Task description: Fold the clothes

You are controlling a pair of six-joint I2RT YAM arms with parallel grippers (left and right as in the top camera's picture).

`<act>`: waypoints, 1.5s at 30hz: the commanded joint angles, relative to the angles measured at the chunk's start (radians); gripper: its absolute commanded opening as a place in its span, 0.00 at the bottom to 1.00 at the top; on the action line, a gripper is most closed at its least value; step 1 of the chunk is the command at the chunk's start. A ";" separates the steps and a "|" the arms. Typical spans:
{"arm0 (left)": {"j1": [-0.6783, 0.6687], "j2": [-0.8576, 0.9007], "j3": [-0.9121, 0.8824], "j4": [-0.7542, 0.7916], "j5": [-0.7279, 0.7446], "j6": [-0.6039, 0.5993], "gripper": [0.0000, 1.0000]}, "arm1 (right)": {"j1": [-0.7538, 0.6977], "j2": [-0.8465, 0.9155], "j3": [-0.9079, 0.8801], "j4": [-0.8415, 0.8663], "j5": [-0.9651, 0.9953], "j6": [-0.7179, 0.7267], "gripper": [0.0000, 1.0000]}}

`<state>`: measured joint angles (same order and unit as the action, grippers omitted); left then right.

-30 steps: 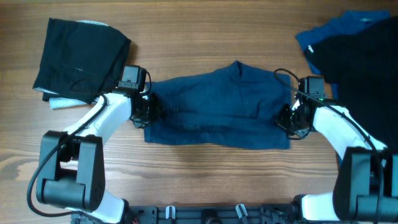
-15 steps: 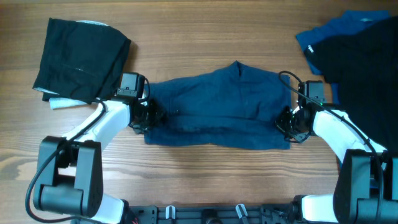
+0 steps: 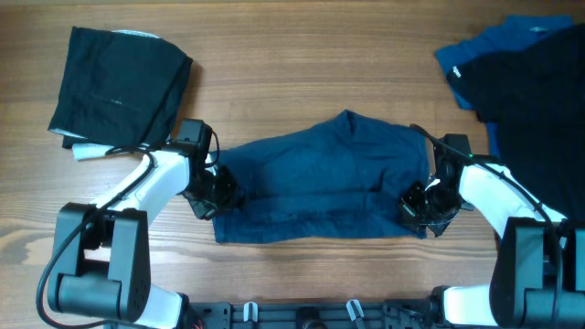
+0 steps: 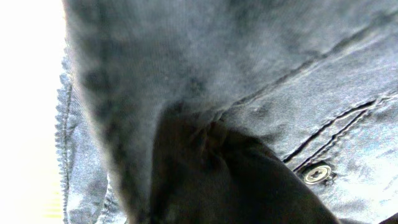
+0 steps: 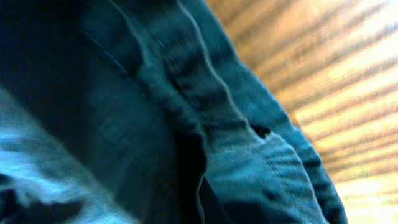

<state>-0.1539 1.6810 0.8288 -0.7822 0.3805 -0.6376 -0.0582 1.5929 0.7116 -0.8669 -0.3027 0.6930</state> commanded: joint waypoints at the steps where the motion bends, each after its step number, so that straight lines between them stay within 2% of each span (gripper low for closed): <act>1: -0.008 0.074 -0.121 -0.042 -0.151 0.000 0.04 | 0.002 0.051 -0.054 -0.013 0.048 0.013 0.04; 5: -0.008 0.073 -0.120 -0.037 -0.146 0.003 0.04 | 0.002 0.049 -0.004 -0.018 0.052 -0.080 0.04; 10: -0.008 0.069 -0.025 -0.086 -0.163 0.095 0.04 | 0.002 0.013 0.172 -0.126 0.136 -0.122 0.04; 18: -0.008 0.003 0.224 -0.193 -0.188 0.140 0.04 | 0.002 -0.048 0.494 -0.258 0.172 -0.218 0.04; 22: -0.008 -0.014 0.403 -0.271 -0.294 0.140 0.04 | 0.002 -0.048 0.573 -0.245 0.152 -0.222 0.04; 26: -0.007 -0.014 0.554 -0.284 -0.328 0.140 0.04 | 0.002 -0.048 0.610 -0.179 0.145 -0.219 0.04; 29: -0.007 -0.014 0.663 -0.236 -0.386 0.140 0.04 | 0.002 -0.046 0.612 -0.087 0.142 -0.218 0.04; 37: -0.010 0.002 0.671 0.007 -0.389 0.135 0.04 | 0.002 -0.027 0.611 0.165 0.150 -0.223 0.04; 45: -0.017 0.097 0.670 0.193 -0.389 0.135 0.04 | 0.005 0.125 0.611 0.439 0.150 -0.223 0.04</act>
<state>-0.1642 1.7092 1.4860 -0.6258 0.0254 -0.5129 -0.0559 1.6321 1.3052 -0.4877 -0.1749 0.4835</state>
